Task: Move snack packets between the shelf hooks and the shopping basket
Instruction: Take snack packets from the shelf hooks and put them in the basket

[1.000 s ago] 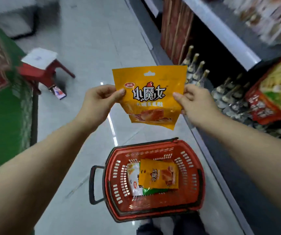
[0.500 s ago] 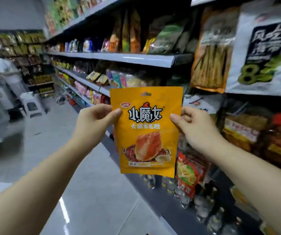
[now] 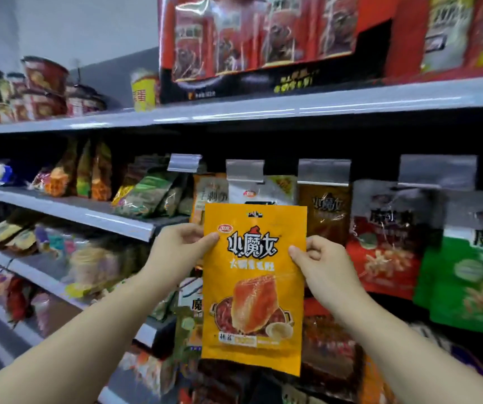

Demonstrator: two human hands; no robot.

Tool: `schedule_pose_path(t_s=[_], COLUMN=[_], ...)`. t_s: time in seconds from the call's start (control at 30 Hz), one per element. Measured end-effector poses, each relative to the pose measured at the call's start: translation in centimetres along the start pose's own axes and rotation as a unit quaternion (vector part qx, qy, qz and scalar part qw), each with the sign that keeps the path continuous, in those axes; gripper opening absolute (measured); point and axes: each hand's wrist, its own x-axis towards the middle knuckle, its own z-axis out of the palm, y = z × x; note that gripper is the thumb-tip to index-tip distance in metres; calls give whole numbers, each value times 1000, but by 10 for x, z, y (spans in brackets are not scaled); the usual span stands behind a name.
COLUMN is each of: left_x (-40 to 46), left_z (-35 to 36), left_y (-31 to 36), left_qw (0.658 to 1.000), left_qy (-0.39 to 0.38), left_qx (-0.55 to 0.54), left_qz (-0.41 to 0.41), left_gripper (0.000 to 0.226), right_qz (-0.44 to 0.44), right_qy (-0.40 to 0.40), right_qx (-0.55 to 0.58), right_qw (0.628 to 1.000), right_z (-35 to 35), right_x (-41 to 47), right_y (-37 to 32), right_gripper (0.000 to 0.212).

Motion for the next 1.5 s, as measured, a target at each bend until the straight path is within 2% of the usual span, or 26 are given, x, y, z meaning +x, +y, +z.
schedule_pose_path(t_s=[0.2,0.4,0.57,0.67,0.93,1.23,1.4,1.5], left_x=[43,76,93,104,123,140,161,170], left_z=[71,110,130,139,158,182,200,210], left_y=[8,27,35,35,30,19,12,5], left_qw=[999,994,990,988,983,989,997,998], left_qy=[-50,-67,-44,-49,-63,-50,-38,-42], left_qx=[4,-82,-132,-141,-172,-135,-59,-45], left_qz=[-7,23,31,26,10,-21,-35,-27], left_gripper=[16,10,22,23,19,21,14,14], right_qz=[16,-25,-41,-42,-39,23,101,118], right_qy=[68,149,169,173,171,195,234,218], right_qx=[-50,-59,-40,-42,-39,-94,-180,-220], right_qw=[996,987,984,983,984,976,950,943], right_z=[-47,-73,-79,-79,-85,-91,-99,-105], right_x=[22,45,59,70,82,110,137,146], right_y=[22,19,12,12,22,36,47,55], right_gripper=[42,48,45,48,37,27,28,26])
